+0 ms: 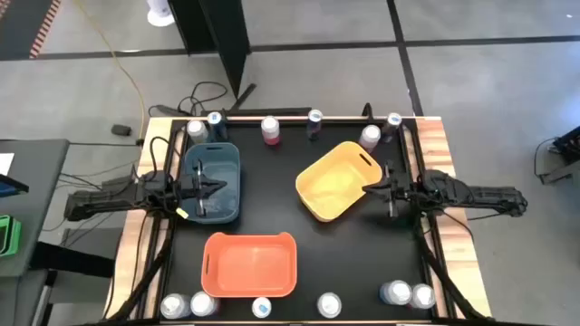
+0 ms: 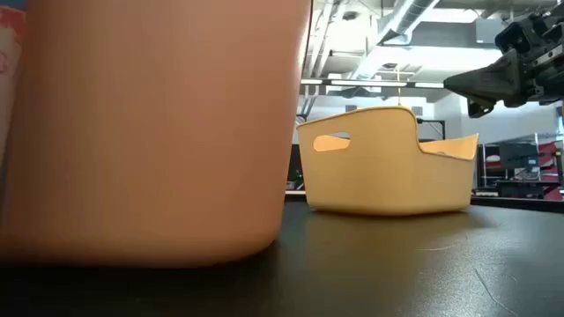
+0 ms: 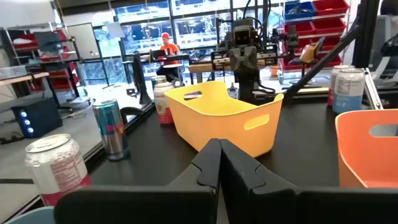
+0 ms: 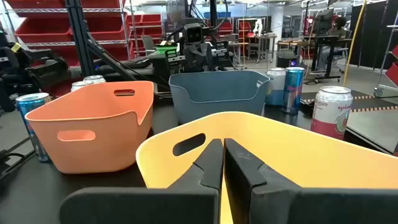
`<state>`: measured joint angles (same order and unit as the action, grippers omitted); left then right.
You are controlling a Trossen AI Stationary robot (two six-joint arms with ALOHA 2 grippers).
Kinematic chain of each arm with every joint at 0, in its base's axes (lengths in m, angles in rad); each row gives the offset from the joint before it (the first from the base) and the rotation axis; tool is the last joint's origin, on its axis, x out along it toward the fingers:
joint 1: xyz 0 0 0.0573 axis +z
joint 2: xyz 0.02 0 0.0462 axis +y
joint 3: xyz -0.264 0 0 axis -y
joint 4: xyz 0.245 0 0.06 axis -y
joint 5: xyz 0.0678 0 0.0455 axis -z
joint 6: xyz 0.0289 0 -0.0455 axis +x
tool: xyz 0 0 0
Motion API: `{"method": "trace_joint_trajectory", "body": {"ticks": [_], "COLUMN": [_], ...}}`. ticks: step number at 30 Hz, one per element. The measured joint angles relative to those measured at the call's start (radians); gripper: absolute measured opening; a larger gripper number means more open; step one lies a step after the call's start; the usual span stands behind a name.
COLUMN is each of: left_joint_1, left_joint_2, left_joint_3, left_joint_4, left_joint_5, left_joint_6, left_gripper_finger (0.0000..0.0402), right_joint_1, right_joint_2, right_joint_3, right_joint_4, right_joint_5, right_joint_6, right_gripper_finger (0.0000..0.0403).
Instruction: Sort soda cans
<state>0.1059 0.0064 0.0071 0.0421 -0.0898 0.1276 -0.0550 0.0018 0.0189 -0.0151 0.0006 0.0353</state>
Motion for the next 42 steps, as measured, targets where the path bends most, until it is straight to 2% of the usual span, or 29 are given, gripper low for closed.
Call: {"method": "trace_joint_trajectory", "body": {"ticks": [34, 37, 42], "left_joint_1": [0.000, 0.000, 0.000], "left_joint_2": [0.000, 0.000, 0.000], "left_joint_3": [0.000, 0.000, 0.000], "left_joint_4": [0.000, 0.000, 0.000], "left_joint_5": [0.000, 0.000, 0.000], "left_joint_6": [0.000, 0.000, 0.000], "left_gripper_finger": [0.0002, 0.0002, 0.0002], "right_joint_1": [0.000, 0.000, -0.021], "right_joint_2": [0.000, 0.001, -0.001], "right_joint_3": [-0.001, -0.006, -0.001], "right_joint_4": [0.010, 0.105, 0.539], "right_joint_5": [0.000, -0.003, 0.003], "right_joint_6": [-0.033, -0.110, -0.190], "right_gripper_finger": [0.0033, 0.0033, 0.0033]}}
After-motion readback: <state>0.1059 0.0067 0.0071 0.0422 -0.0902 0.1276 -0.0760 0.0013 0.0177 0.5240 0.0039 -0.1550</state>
